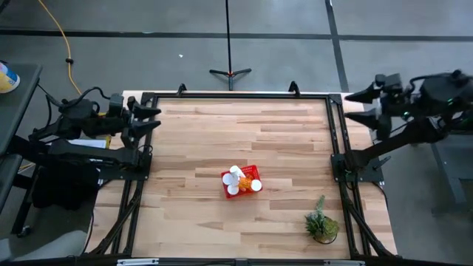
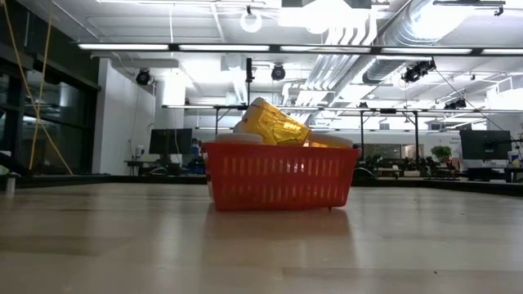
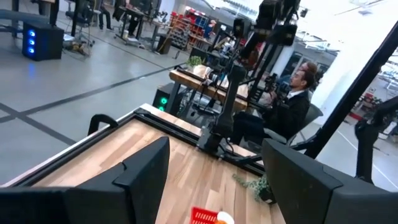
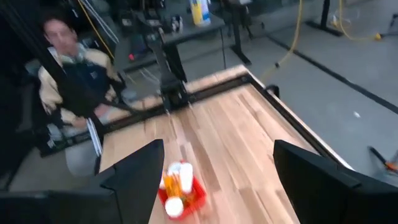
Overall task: Pick and place pill bottles into a basket
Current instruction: Return to Home Position
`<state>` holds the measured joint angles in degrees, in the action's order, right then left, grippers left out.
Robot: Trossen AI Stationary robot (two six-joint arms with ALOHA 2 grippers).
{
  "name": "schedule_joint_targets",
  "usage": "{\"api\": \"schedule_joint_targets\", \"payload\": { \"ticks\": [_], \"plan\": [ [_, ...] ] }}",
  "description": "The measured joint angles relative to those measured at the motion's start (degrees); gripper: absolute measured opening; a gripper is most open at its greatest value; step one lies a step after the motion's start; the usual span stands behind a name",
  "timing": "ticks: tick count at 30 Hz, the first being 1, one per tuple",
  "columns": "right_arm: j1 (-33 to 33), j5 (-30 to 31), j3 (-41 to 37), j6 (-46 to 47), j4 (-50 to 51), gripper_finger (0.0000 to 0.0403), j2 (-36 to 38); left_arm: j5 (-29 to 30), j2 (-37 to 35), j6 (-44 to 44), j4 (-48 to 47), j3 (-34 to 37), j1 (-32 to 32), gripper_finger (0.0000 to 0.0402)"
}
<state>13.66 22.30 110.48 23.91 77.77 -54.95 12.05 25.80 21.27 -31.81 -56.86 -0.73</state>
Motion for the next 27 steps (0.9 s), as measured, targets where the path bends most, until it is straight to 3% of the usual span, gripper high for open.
{"api": "schedule_joint_targets", "payload": {
  "ticks": [5, 14, 19, 27],
  "plan": [
    [0.78, 0.82, -19.01, -1.79, -16.82, 0.0293, 13.11, 1.68, -1.26, 0.42, -1.75, 0.00, 0.00, 0.0289],
    [0.25, 3.11, -42.94, -4.89, -35.94, 0.0293, 33.60, 3.37, -2.07, 1.52, -3.50, -0.02, 0.00, 0.0289],
    [0.21, 3.04, -52.12, -4.50, -41.45, 0.0293, 39.96, 3.54, -2.18, 1.51, -4.40, -0.02, 0.00, 0.0289],
    [0.21, 4.27, -62.12, -9.61, -55.02, 0.0293, 43.91, 6.58, -6.89, 0.40, -4.33, -0.02, 0.00, 0.0289]
  ]
}}
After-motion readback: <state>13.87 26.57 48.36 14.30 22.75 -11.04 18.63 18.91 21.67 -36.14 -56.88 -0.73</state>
